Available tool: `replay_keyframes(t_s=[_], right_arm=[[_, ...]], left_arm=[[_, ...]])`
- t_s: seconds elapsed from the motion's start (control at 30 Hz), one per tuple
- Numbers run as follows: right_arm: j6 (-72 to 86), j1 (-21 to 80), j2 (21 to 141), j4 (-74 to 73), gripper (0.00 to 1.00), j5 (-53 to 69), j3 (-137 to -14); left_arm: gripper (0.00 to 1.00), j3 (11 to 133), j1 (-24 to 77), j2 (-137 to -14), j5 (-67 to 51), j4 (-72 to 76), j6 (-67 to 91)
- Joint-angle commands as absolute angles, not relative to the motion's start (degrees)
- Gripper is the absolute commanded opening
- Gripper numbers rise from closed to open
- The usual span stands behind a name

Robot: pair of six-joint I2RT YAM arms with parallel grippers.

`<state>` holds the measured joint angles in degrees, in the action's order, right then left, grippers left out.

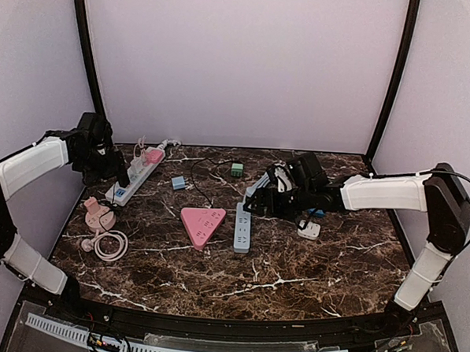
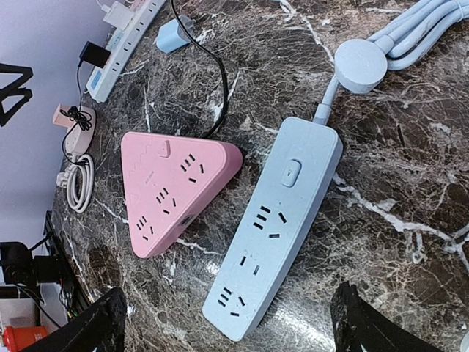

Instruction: Pull the plug off the socket

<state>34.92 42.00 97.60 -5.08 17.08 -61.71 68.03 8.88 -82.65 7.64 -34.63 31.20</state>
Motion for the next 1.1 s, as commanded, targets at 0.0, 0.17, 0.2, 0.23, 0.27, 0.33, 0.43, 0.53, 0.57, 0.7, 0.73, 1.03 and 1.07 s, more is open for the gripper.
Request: replay_keyframes(t_s=[0.0, 0.17, 0.2, 0.23, 0.27, 0.33, 0.43, 0.53, 0.57, 0.7, 0.73, 1.03, 1.07], right_arm=[[34.5, 41.9, 99.0, -1.8, 0.94, 19.1, -62.1], [34.3, 42.1, 100.7, -1.2, 0.94, 20.5, -62.7], [34.3, 42.1, 100.9, -1.0, 0.93, 20.7, -62.7], [34.3, 42.2, 101.3, -0.8, 0.93, 20.8, -62.7], [34.4, 42.2, 101.5, -0.6, 0.93, 21.1, -62.8], [34.5, 42.2, 102.1, -0.3, 0.93, 21.5, -62.9], [34.6, 42.3, 102.6, -0.3, 0.93, 21.9, -63.3], [34.8, 42.4, 102.7, -0.2, 0.93, 22.0, -63.2], [34.9, 42.5, 102.7, -0.3, 0.93, 22.0, -63.1], [35.1, 42.5, 102.9, 1.5, 0.93, 22.1, -63.0], [35.2, 42.5, 102.9, 1.6, 0.93, 22.1, -62.9], [35.3, 42.6, 103.3, 1.7, 0.93, 22.4, -63.4], [35.4, 42.6, 103.3, 1.7, 0.93, 22.4, -63.4]], left_arm=[[0.88, 60.4, 0.2, -74.8, 4.3, -36.2, 35.6], [0.86, 56.4, -8.6, -74.0, 6.1, -37.7, 37.6], [0.85, 56.1, -8.8, -74.1, 7.5, -37.8, 38.5], [0.85, 55.6, -8.9, -74.2, 8.1, -37.8, 39.7], [0.85, 55.4, -9.0, -74.7, 8.9, -37.7, 40.3], [0.84, 55.4, -9.0, -76.1, 9.2, -37.2, 42.0], [0.83, 57.3, -9.0, -78.8, 9.9, -37.7, 44.7], [0.82, 60.7, -9.0, -82.4, 11.4, -39.3, 46.8], [0.81, 61.4, -9.0, -84.1, 11.5, -40.4, 47.7], [0.79, 65.4, -9.0, -88.8, 10.8, -43.1, 49.4], [0.78, 65.6, -9.0, -89.1, 10.6, -43.0, 49.6], [0.73, 65.2, -9.0, -92.7, 9.6, -42.1, 51.2], [0.71, 65.1, -9.0, -92.8, 9.3, -42.1, 51.2]])
